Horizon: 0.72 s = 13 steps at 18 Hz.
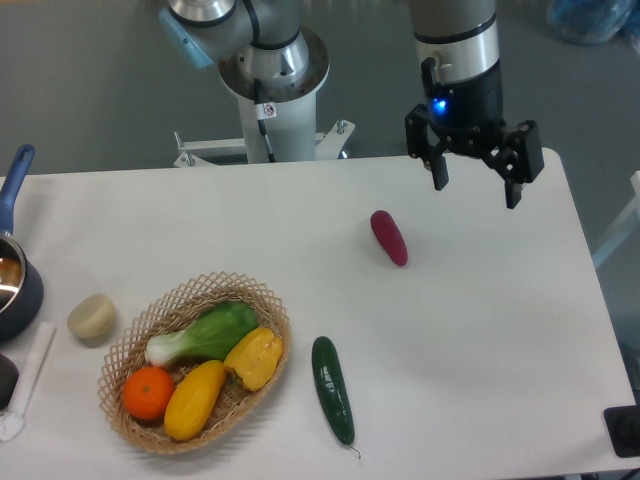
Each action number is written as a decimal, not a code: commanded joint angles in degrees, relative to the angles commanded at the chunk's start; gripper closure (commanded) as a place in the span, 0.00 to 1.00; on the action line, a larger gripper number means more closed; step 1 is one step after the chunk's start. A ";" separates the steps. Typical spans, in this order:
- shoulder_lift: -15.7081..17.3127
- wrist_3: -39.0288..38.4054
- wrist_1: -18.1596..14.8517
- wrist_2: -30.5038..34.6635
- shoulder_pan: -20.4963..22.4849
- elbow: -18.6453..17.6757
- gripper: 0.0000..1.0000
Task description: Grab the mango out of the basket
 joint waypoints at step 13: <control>-0.79 -4.10 2.99 -2.89 -1.66 -4.48 0.00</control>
